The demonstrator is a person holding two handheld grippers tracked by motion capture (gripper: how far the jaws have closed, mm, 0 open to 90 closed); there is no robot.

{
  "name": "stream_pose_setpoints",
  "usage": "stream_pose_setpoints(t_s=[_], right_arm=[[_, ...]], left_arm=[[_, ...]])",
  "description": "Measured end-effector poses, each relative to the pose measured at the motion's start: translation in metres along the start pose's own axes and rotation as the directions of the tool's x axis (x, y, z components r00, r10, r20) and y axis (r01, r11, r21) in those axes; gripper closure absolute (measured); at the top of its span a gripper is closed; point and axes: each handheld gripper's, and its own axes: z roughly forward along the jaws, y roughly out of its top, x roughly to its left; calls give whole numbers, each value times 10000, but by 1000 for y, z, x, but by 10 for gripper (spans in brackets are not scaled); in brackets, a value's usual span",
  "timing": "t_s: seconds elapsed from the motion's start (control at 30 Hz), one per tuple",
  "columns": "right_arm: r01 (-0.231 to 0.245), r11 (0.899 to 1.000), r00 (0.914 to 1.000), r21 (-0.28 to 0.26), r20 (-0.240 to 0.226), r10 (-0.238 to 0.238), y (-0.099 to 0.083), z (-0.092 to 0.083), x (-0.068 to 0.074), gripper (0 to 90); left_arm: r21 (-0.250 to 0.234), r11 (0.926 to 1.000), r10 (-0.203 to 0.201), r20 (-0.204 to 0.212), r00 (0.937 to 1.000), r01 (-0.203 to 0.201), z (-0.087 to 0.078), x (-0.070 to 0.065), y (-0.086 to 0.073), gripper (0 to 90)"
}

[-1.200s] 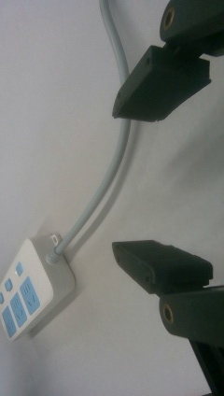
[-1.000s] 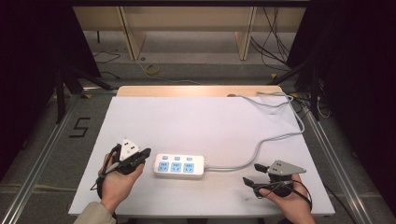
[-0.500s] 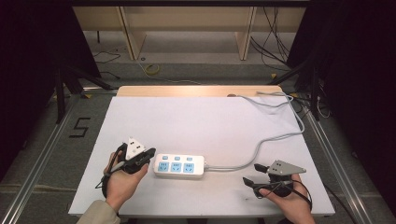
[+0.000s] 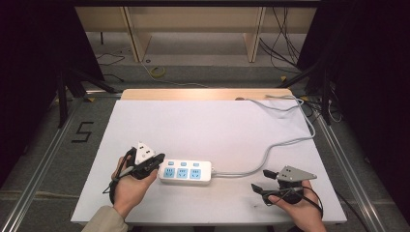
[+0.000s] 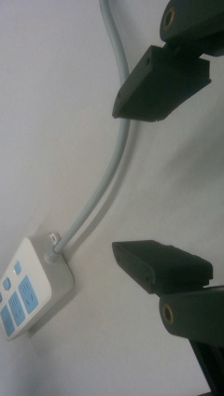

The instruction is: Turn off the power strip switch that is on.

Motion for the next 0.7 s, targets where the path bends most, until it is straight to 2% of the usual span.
stream_pose_setpoints(t_s=[0.33, 0.7], right_arm=[[11, 10000, 10000, 5, -10, -11, 0, 0, 0, 304], [22, 10000, 10000, 9, -21, -22, 0, 0, 0, 304]], left_arm=[[57, 10000, 49, 106, 9999, -49, 5, -5, 3, 897], [182, 9994, 275, 317, 9991, -281, 13, -13, 8, 897]])
